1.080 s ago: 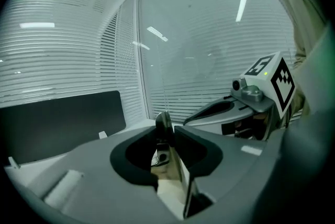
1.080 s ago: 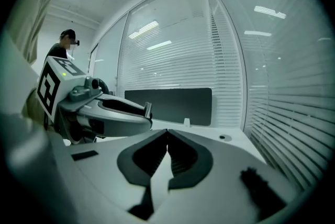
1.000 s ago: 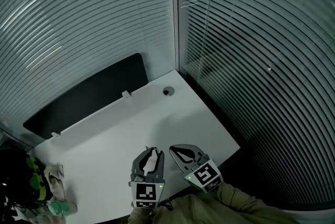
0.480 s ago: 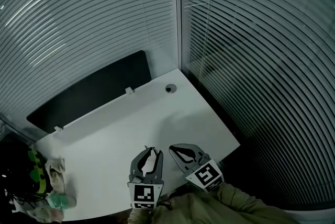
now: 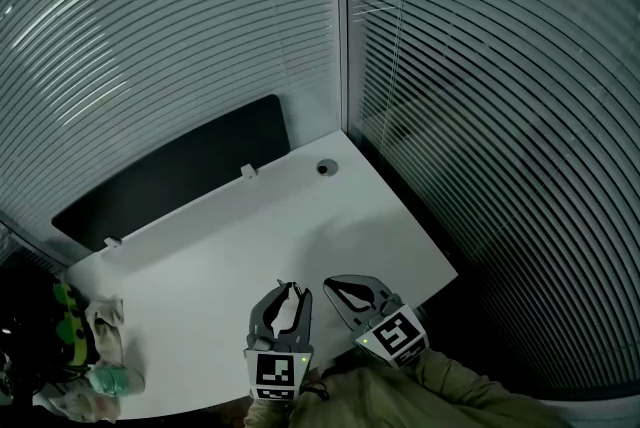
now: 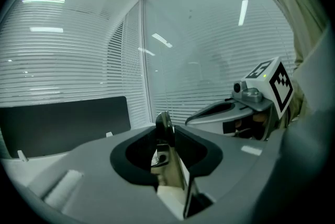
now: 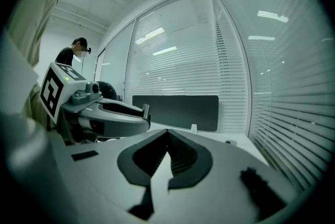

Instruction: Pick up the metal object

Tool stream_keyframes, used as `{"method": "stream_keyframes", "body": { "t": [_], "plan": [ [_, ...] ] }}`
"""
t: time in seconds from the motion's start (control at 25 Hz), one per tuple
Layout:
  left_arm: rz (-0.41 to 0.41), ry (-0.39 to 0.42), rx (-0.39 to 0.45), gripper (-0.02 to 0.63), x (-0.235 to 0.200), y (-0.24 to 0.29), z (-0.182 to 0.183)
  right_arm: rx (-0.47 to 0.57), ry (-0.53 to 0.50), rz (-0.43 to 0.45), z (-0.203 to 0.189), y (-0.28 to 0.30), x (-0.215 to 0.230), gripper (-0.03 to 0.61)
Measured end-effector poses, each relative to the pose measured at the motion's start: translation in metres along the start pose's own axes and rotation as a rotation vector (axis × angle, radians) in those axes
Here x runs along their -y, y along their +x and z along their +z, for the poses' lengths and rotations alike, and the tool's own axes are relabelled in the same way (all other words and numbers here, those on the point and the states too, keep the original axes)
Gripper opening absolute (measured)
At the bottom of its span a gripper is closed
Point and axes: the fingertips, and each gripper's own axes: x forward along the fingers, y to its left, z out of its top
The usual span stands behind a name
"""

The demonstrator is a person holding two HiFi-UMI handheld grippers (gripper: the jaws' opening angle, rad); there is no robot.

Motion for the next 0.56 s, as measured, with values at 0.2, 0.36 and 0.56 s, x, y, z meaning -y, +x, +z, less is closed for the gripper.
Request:
{"method": "stream_keyframes", "body": {
  "t": [0.2,0.36,0.56],
  "plan": [
    [0.007,-0.005,-0.001,0.112,-0.002,-0.002,-0.001,-0.007,0.002,0.013,-0.001,0.002,-0.002,0.005],
    [0.005,-0.005,-0.002,0.112,-0.002,-0.004,-0.001,-0.007,-0.003,0.018,0.0,0.003,-0.005,0.005],
    [0.004,-0.013,-0.001,0.112,-0.006,-0.006,0.004,-0.025,-0.002,0.045,0.003,0.005,-0.01,0.005]
  ]
}}
